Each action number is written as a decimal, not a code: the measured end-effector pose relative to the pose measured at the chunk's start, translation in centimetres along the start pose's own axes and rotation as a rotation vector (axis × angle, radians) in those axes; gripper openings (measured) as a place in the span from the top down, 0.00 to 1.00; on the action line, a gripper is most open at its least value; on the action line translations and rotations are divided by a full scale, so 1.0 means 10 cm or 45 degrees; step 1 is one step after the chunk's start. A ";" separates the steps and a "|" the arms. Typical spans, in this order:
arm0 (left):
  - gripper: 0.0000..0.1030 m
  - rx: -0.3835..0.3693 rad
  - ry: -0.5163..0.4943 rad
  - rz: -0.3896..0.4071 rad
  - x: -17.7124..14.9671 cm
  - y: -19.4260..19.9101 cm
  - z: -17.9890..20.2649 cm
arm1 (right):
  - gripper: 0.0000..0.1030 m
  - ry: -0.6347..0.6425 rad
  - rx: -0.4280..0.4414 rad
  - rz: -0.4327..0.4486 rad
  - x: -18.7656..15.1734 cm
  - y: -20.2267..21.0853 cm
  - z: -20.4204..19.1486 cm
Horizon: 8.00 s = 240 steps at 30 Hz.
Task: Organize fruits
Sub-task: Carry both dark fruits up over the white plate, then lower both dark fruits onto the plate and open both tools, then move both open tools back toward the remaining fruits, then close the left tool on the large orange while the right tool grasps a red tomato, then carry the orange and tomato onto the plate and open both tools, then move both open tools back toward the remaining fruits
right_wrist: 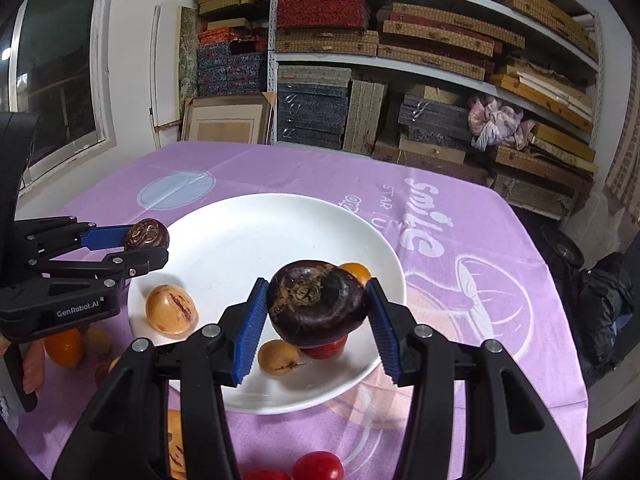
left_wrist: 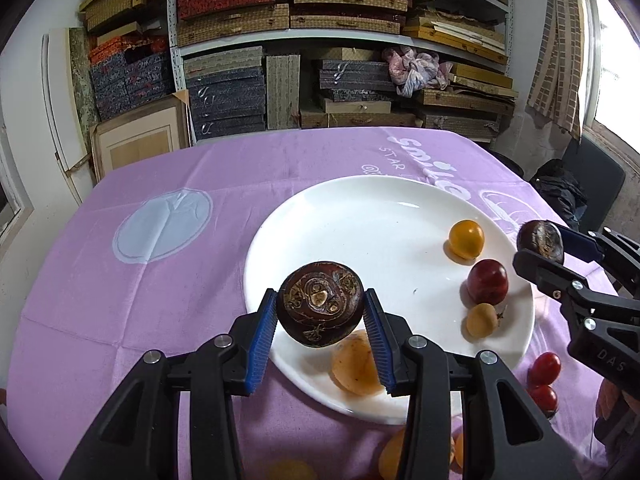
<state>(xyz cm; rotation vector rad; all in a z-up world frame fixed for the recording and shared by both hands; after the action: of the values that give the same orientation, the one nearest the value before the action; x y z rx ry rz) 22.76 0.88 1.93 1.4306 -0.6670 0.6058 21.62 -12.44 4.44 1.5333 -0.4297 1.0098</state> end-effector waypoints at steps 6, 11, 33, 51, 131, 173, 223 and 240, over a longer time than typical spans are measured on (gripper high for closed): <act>0.57 -0.032 0.047 -0.064 -0.01 -0.21 -0.08 | 0.53 -0.066 0.083 -0.077 -0.14 -0.22 0.09; 0.57 -0.003 0.011 -0.109 -0.02 -0.30 -0.01 | 0.53 -0.055 0.080 -0.096 -0.19 -0.34 0.07; 0.41 0.029 -0.060 -0.076 -0.02 -0.30 0.14 | 0.37 -0.093 0.076 -0.057 -0.17 -0.39 0.12; 0.33 -0.020 -0.009 0.057 0.06 0.47 0.04 | 0.28 -0.153 0.152 0.161 0.09 0.54 0.05; 0.54 -0.052 0.061 -0.100 -1.24 0.74 -0.23 | 0.63 -0.162 0.284 -0.272 -1.28 0.56 -0.19; 0.54 0.099 -0.112 0.147 -0.90 1.07 -0.01 | 0.70 -0.234 0.311 -0.029 -0.82 0.99 -0.07; 0.04 0.224 0.069 0.166 -0.19 0.97 -0.74 | 0.08 -0.186 0.256 0.152 -0.13 0.87 -0.18; 0.04 0.262 0.052 0.038 -0.99 0.79 -0.91 | 0.05 -0.314 0.138 0.078 -0.95 0.93 0.19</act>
<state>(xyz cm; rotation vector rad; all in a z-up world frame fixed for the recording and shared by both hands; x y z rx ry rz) 10.67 10.60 -0.15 1.5963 -0.6083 0.7423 10.04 -19.00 2.77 1.7599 -0.6055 0.9062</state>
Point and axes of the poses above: each gripper's, at about its wrist camera, not at the fingertips, and y roughly against the way its jaws point, z to its right, x to its top, the point moved 6 cm from there along -y, roughly the way its jaws point, and after that the axes turned 3 degrees about y, right-handed, at the moved point
